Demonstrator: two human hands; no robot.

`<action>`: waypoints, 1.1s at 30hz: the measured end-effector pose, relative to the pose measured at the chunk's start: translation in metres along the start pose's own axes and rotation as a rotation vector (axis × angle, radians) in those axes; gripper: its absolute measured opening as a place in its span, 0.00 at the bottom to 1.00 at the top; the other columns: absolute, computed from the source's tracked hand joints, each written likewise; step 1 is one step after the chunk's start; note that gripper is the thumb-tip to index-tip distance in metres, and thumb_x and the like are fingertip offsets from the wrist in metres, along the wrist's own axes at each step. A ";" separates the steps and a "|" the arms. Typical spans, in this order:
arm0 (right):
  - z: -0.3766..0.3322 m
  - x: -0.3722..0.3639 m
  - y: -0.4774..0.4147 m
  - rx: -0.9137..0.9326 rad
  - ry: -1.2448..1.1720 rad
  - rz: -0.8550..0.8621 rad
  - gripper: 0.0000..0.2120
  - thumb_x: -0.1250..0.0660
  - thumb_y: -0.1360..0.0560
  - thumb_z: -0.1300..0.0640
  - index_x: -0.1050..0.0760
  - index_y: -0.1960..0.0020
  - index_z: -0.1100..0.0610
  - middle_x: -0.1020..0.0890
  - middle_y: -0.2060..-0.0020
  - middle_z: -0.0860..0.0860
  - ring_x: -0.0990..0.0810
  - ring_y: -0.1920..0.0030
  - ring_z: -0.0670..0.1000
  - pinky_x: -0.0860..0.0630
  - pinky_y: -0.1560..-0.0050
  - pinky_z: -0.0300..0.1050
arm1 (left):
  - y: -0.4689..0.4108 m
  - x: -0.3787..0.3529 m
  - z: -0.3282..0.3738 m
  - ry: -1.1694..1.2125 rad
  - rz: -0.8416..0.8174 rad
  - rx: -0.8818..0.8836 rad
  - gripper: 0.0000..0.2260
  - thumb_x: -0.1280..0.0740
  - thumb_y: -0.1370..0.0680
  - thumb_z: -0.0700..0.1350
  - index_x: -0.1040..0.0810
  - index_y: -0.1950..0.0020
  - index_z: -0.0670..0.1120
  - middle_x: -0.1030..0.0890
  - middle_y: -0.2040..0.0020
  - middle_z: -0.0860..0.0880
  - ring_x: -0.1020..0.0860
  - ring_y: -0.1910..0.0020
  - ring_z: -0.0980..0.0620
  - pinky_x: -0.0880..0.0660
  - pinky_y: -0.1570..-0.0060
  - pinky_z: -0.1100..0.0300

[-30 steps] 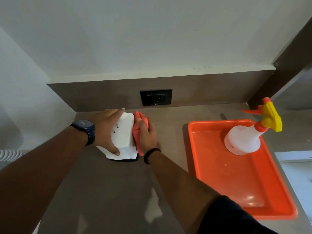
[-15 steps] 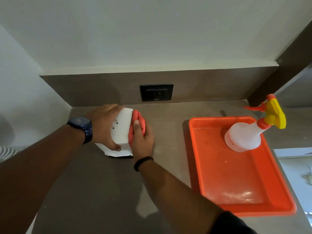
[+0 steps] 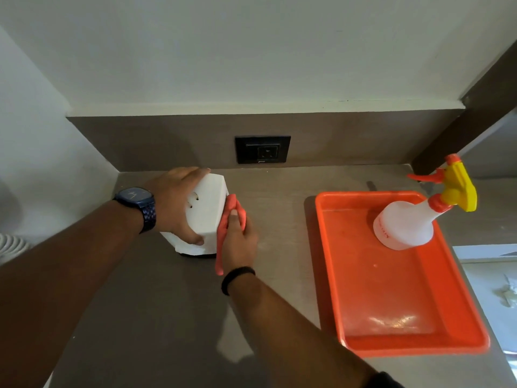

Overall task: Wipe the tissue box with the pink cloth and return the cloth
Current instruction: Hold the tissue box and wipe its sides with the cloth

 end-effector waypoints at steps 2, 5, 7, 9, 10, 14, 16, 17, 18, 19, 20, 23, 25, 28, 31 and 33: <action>-0.016 -0.008 -0.005 0.077 -0.012 -0.011 0.08 0.37 0.22 0.48 0.22 0.50 0.36 0.17 0.46 0.41 0.20 0.44 0.41 0.26 0.37 0.45 | -0.001 -0.001 -0.001 -0.008 0.003 0.001 0.62 0.28 0.56 0.73 0.46 0.27 0.51 0.33 0.31 0.49 0.32 0.36 0.46 0.30 0.41 0.51; -0.044 -0.025 -0.024 0.136 -0.030 -0.103 0.08 0.37 0.21 0.49 0.21 0.46 0.41 0.17 0.44 0.45 0.19 0.40 0.46 0.25 0.34 0.48 | -0.001 -0.001 -0.003 -0.008 0.004 -0.002 0.60 0.28 0.56 0.72 0.44 0.29 0.52 0.32 0.32 0.50 0.32 0.36 0.47 0.29 0.40 0.49; -0.047 -0.032 -0.036 0.078 -0.171 -0.155 0.10 0.37 0.19 0.56 0.22 0.41 0.52 0.16 0.46 0.48 0.19 0.40 0.48 0.27 0.31 0.50 | -0.001 -0.001 -0.004 0.000 0.008 0.004 0.61 0.29 0.56 0.73 0.45 0.28 0.52 0.33 0.31 0.49 0.32 0.35 0.47 0.29 0.39 0.48; -0.045 -0.029 -0.042 0.028 -0.144 -0.131 0.13 0.38 0.19 0.56 0.23 0.37 0.59 0.16 0.52 0.45 0.18 0.43 0.48 0.27 0.32 0.48 | -0.001 -0.002 -0.004 0.008 -0.001 0.008 0.62 0.29 0.56 0.73 0.47 0.27 0.52 0.34 0.29 0.49 0.34 0.33 0.46 0.30 0.37 0.46; -0.044 -0.025 -0.039 0.005 -0.086 -0.113 0.13 0.38 0.19 0.55 0.23 0.37 0.57 0.17 0.55 0.42 0.19 0.46 0.47 0.26 0.35 0.45 | -0.001 -0.003 -0.004 0.009 -0.005 0.007 0.63 0.29 0.56 0.73 0.48 0.27 0.53 0.35 0.28 0.49 0.34 0.33 0.46 0.31 0.36 0.46; -0.024 -0.007 -0.025 -0.088 0.035 -0.051 0.14 0.40 0.19 0.52 0.22 0.37 0.50 0.19 0.52 0.44 0.22 0.51 0.45 0.29 0.48 0.40 | -0.002 -0.005 -0.005 0.008 -0.007 0.004 0.63 0.29 0.57 0.74 0.49 0.27 0.54 0.35 0.28 0.49 0.35 0.31 0.46 0.32 0.35 0.46; -0.009 -0.002 -0.016 -0.143 0.017 -0.051 0.14 0.42 0.19 0.51 0.23 0.36 0.47 0.20 0.50 0.43 0.23 0.51 0.45 0.29 0.55 0.38 | -0.002 -0.004 -0.006 -0.001 -0.002 0.007 0.63 0.29 0.57 0.75 0.48 0.28 0.55 0.34 0.29 0.50 0.34 0.33 0.47 0.30 0.37 0.47; -0.004 -0.003 -0.011 -0.156 -0.004 -0.055 0.12 0.42 0.19 0.50 0.23 0.39 0.44 0.20 0.52 0.41 0.23 0.52 0.43 0.28 0.56 0.38 | -0.002 -0.004 -0.007 -0.005 0.000 0.008 0.63 0.29 0.57 0.75 0.48 0.28 0.55 0.34 0.29 0.51 0.33 0.34 0.47 0.29 0.39 0.47; -0.003 -0.005 -0.009 -0.149 -0.022 -0.058 0.10 0.41 0.19 0.49 0.22 0.44 0.40 0.20 0.52 0.39 0.22 0.51 0.43 0.26 0.54 0.40 | -0.002 -0.003 -0.006 -0.007 0.002 0.008 0.63 0.29 0.57 0.75 0.47 0.28 0.55 0.33 0.30 0.51 0.32 0.35 0.47 0.29 0.40 0.47; -0.006 -0.008 -0.008 -0.121 -0.035 -0.057 0.08 0.39 0.20 0.48 0.22 0.46 0.39 0.19 0.51 0.40 0.21 0.47 0.44 0.24 0.47 0.43 | -0.002 -0.003 -0.006 -0.010 0.007 0.007 0.62 0.29 0.57 0.75 0.47 0.28 0.55 0.33 0.30 0.51 0.32 0.35 0.47 0.28 0.41 0.48; -0.012 -0.011 -0.009 -0.078 -0.050 -0.057 0.08 0.37 0.22 0.47 0.21 0.46 0.40 0.17 0.48 0.41 0.20 0.44 0.46 0.23 0.41 0.47 | -0.002 -0.002 -0.006 -0.014 0.011 0.006 0.62 0.29 0.57 0.75 0.47 0.28 0.55 0.32 0.31 0.51 0.31 0.36 0.47 0.28 0.41 0.48; -0.037 -0.024 -0.021 0.038 -0.061 -0.107 0.09 0.34 0.25 0.43 0.19 0.47 0.41 0.16 0.48 0.41 0.19 0.42 0.45 0.24 0.35 0.50 | -0.002 -0.001 -0.004 0.003 0.023 -0.009 0.60 0.29 0.57 0.74 0.44 0.30 0.54 0.30 0.33 0.50 0.30 0.39 0.47 0.28 0.42 0.48; -0.046 -0.032 -0.033 0.046 -0.025 -0.148 0.13 0.34 0.23 0.46 0.20 0.41 0.46 0.16 0.46 0.43 0.19 0.41 0.46 0.25 0.33 0.50 | -0.002 -0.001 -0.004 0.028 0.024 -0.011 0.59 0.29 0.56 0.74 0.44 0.31 0.55 0.30 0.34 0.50 0.30 0.38 0.47 0.28 0.42 0.47; -0.046 -0.033 -0.042 -0.004 -0.033 -0.179 0.15 0.38 0.19 0.52 0.22 0.36 0.56 0.17 0.42 0.47 0.20 0.40 0.47 0.26 0.34 0.45 | -0.002 -0.002 -0.004 0.029 0.013 -0.002 0.60 0.29 0.56 0.73 0.45 0.29 0.54 0.31 0.32 0.50 0.31 0.37 0.46 0.28 0.40 0.46; -0.040 -0.021 -0.035 -0.018 0.026 -0.141 0.16 0.40 0.18 0.52 0.24 0.34 0.57 0.17 0.46 0.45 0.21 0.46 0.45 0.26 0.46 0.33 | -0.002 -0.003 -0.004 0.014 0.006 0.003 0.62 0.29 0.56 0.73 0.46 0.27 0.53 0.33 0.30 0.49 0.33 0.34 0.45 0.30 0.38 0.47; -0.032 -0.014 -0.028 -0.038 0.018 -0.122 0.16 0.40 0.18 0.52 0.25 0.33 0.54 0.19 0.52 0.41 0.22 0.49 0.43 0.27 0.55 0.28 | -0.001 -0.003 -0.004 0.015 0.004 0.007 0.63 0.29 0.57 0.73 0.47 0.27 0.52 0.34 0.29 0.49 0.34 0.33 0.46 0.32 0.36 0.49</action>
Point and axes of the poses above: each hand's wrist, its own y-axis away from the middle knuckle, its own x-axis out of the back of the hand, z = x × y, the point moved 10 cm from there along -y, towards the middle knuckle
